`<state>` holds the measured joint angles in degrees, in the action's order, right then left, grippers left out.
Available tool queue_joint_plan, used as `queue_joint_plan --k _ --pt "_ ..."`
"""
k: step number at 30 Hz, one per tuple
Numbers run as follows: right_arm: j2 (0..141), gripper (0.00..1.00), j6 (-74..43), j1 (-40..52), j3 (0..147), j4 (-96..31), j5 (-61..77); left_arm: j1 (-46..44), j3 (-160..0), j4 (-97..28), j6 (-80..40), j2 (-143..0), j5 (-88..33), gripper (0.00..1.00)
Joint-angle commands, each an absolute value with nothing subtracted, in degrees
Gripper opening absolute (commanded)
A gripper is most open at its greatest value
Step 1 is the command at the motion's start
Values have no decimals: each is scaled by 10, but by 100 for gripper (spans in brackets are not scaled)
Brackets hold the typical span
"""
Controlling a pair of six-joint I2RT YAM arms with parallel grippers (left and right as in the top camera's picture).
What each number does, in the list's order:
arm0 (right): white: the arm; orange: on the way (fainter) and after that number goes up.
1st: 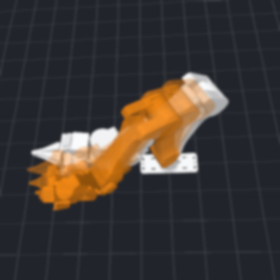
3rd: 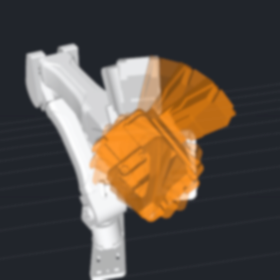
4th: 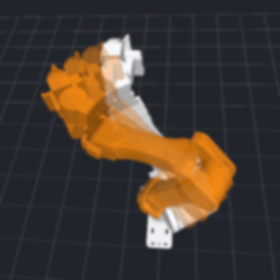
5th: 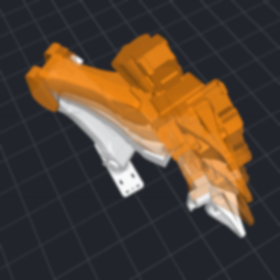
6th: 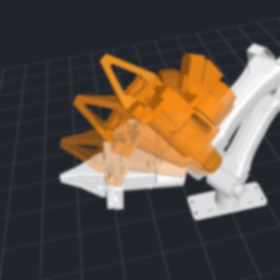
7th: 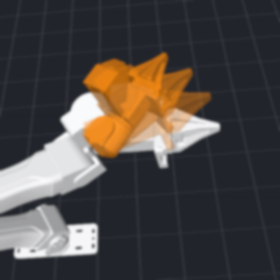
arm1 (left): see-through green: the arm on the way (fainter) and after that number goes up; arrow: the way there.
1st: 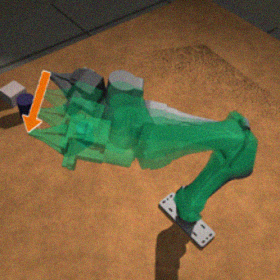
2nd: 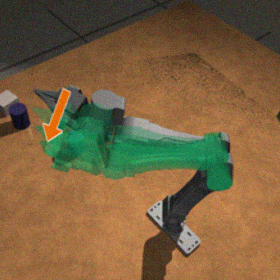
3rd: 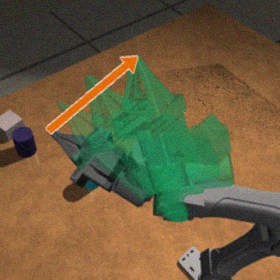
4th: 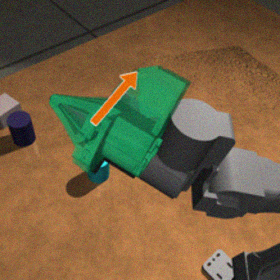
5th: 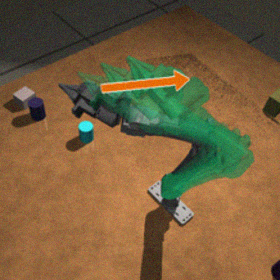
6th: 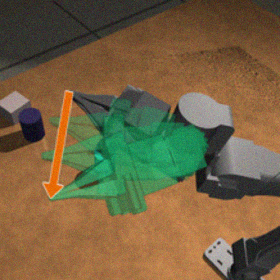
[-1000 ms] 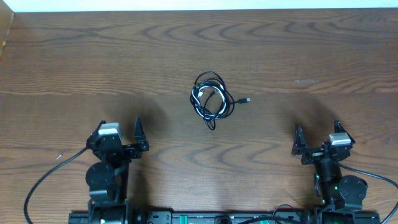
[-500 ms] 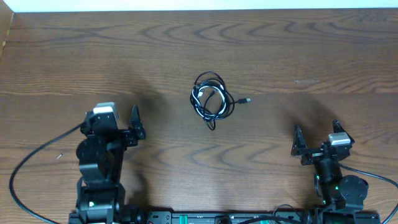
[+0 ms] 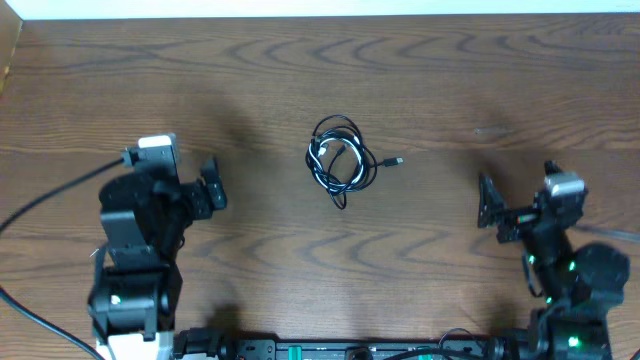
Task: Untangle cables
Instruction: 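Raise both arms and move grippers forward beside the cable bundle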
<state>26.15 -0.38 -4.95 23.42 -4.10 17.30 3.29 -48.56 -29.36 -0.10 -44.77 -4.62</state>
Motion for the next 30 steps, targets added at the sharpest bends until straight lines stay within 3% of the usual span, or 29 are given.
queue_joint_plan --k 1,17,23,30 --pt "334 99 -1 -47 307 -67 225 35 -550 -323 2 -483 -80 95" --pt "710 99 10 -47 680 -298 399 11 -854 -547 4 -752 -146 95" --pt "796 99 9 -47 711 -291 461 -65 -893 -569 4 -822 -145 95" --pt "826 99 9 -46 710 -301 458 -95 -892 -565 -2 -853 -172 95"
